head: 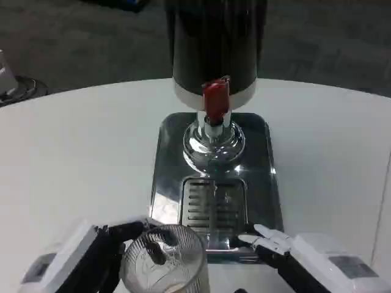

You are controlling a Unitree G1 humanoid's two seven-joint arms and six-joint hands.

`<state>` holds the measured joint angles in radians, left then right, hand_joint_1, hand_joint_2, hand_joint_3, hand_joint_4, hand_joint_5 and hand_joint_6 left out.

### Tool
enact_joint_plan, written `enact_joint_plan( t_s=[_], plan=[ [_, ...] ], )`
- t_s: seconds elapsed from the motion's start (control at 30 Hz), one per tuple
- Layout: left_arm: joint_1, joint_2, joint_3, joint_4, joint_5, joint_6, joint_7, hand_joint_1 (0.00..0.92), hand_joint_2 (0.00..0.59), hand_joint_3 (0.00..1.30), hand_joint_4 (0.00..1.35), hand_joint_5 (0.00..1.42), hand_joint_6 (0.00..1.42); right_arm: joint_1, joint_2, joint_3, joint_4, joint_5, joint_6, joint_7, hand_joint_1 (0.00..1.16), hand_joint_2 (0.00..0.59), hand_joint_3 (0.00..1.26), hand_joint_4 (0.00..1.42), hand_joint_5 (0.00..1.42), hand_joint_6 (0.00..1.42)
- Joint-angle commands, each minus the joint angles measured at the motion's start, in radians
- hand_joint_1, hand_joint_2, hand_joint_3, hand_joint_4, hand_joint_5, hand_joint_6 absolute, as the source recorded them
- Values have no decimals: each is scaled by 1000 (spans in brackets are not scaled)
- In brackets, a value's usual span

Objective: Grasp the cup under the faucet to collect the drink, then remove the cup.

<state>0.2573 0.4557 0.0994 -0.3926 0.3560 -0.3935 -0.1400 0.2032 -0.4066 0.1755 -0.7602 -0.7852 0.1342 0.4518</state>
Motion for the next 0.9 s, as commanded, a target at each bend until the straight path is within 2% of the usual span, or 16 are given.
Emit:
enact_joint_plan(
  t_s=[0.03,0.57,0.9],
  plan=[
    [-2,-2,7,-25,-22,-21,-5,502,37,1000,1144,1326,1424,12,-1,-1,-14,0,-6,11,369,446,187,54,75,109],
    [-68,-2,0,22,-21,-7,-6,502,37,1000,1144,1326,1424,-11,11,-11,-5,1,7,15,368,446,187,54,75,112],
    [-175,15,50,108,-16,-10,8,502,37,1000,1144,1326,1424,-1,12,-31,-14,7,14,11,368,446,187,59,75,113]
  ],
)
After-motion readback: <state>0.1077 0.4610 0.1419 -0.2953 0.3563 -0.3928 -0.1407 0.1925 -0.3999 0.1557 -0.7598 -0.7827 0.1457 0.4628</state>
